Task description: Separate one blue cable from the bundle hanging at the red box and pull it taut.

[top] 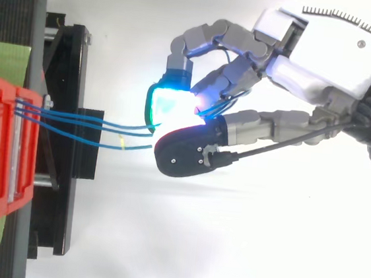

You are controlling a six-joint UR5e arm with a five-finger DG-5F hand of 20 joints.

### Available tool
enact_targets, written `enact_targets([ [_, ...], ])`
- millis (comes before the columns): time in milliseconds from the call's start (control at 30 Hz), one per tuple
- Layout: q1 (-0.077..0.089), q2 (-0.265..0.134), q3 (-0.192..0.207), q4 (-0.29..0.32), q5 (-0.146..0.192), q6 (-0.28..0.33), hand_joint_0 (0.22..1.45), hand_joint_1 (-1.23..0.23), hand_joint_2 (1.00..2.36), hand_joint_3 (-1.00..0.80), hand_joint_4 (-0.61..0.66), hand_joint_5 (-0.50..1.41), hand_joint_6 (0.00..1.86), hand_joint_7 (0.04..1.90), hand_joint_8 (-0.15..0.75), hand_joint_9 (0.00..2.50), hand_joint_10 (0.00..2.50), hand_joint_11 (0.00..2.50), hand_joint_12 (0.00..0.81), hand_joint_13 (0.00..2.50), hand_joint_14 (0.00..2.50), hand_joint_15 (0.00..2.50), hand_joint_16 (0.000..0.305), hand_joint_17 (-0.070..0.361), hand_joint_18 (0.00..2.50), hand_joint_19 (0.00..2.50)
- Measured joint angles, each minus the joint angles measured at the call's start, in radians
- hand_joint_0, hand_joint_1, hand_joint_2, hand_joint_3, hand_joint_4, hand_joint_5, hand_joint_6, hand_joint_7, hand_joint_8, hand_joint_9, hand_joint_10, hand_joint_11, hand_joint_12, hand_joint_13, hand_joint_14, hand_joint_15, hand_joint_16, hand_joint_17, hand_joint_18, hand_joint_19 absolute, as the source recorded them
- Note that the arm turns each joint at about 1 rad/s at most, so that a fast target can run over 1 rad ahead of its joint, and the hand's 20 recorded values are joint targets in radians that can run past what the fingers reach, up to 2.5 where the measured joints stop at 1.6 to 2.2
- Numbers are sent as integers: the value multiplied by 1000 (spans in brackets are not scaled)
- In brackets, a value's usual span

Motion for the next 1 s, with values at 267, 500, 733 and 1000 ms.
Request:
enact_targets([
  [267, 0, 0, 0, 2, 2, -3, 491, -691, 1000, -500, 122, -180, 915, 1115, 275, 1184, 71, 1392, 380, 902, 22, 898, 47, 105, 663, 578],
  [500, 0, 0, 0, 2, 3, -3, 502, -577, 1000, -500, 120, -180, 908, 1098, 278, 1203, 50, 1409, 381, 908, 22, 893, 46, 105, 665, 573],
  [733, 0, 1, 0, 0, 3, -3, 610, -649, 1010, -364, 118, -179, 899, 1206, 242, 1207, 1, 1458, 356, 903, 24, 901, 42, 95, 646, 588],
  [1000, 2, 1, 0, 3, 3, -3, 615, -690, 1008, -401, 118, -189, 914, 1120, 242, 1207, 1, 1470, 354, 915, 24, 903, 42, 95, 657, 587],
])
